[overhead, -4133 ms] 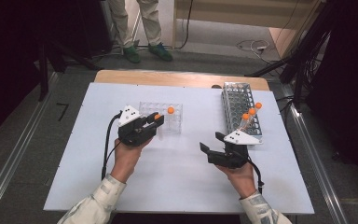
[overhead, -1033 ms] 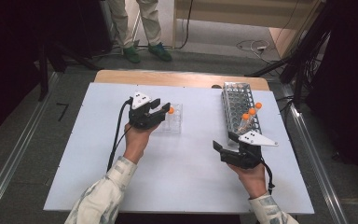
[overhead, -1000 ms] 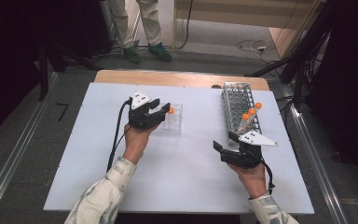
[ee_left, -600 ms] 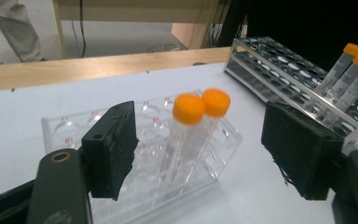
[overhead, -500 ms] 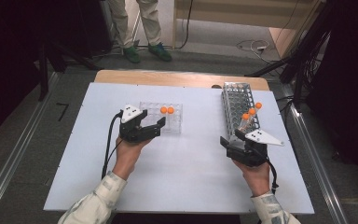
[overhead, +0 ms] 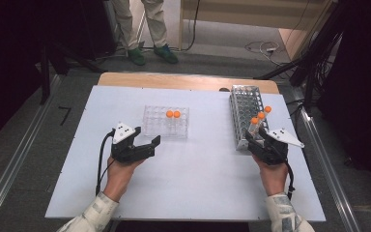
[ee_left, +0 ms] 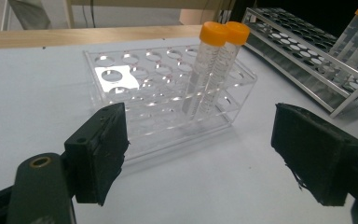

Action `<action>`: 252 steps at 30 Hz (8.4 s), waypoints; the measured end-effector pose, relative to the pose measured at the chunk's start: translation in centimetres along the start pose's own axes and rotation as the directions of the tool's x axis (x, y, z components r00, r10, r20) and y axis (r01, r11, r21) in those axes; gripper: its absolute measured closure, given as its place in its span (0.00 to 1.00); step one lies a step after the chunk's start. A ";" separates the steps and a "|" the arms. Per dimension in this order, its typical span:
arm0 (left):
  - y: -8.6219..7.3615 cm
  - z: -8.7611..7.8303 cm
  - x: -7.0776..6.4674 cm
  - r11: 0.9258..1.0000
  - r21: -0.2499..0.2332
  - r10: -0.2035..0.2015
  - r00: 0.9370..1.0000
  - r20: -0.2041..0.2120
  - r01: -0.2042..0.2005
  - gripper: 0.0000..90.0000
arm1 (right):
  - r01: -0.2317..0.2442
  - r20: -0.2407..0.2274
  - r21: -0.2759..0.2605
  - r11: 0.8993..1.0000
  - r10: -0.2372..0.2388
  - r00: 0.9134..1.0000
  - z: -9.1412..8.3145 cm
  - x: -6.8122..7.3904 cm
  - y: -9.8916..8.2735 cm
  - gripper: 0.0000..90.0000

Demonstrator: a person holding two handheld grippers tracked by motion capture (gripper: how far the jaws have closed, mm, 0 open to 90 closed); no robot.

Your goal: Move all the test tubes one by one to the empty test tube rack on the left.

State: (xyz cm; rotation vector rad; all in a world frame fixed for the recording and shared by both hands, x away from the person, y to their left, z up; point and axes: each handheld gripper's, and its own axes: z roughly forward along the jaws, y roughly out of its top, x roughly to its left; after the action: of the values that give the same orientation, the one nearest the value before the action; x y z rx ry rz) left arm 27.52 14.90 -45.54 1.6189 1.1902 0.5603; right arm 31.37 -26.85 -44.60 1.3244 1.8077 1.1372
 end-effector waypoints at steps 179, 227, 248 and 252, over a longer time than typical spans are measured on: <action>0.5 0.1 -7.3 0.975 -0.068 0.220 0.949 0.226 -0.210 0.77 | 0.277 -0.499 -0.022 0.961 -0.251 0.830 0.9 17.6 -0.4 0.71; 4.1 -1.8 -2.2 0.994 -0.083 0.086 0.990 0.110 -0.077 0.78 | 0.148 -0.322 0.059 0.987 -0.122 0.939 -1.0 6.5 -0.7 0.30; 7.9 1.2 -0.6 0.996 -0.077 0.053 0.998 0.024 -0.051 0.78 | 0.109 -0.278 0.064 0.992 -0.087 0.957 -1.5 4.2 -0.9 0.31; 8.5 1.8 -0.4 0.995 -0.076 0.058 0.998 0.008 -0.057 0.78 | 0.109 -0.278 0.063 0.992 -0.087 0.957 -1.5 4.2 -0.9 0.31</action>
State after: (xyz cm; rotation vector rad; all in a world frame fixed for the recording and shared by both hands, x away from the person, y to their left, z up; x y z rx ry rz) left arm 32.48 13.65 -38.47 1.5942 1.1046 0.6257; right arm 28.37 -23.37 -44.73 1.1487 2.1122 1.2578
